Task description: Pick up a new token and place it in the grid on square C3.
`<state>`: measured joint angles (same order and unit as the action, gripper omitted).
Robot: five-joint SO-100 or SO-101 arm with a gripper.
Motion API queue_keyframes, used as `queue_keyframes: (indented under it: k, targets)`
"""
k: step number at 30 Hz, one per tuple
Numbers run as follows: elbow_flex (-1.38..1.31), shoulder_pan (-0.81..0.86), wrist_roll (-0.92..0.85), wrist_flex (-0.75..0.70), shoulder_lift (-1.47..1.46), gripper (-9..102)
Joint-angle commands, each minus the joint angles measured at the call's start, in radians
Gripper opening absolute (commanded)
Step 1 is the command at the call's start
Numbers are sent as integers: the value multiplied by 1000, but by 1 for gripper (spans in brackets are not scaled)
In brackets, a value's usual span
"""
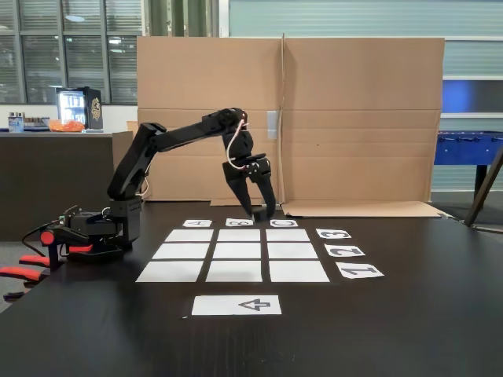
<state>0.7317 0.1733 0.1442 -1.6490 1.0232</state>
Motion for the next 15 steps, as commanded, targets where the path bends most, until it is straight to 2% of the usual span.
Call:
queue_keyframes:
  k: [1, 15]
  targets:
    - [0, -75, 29, -5, 71, -1]
    - [0, -327, 92, 6, 48, -1]
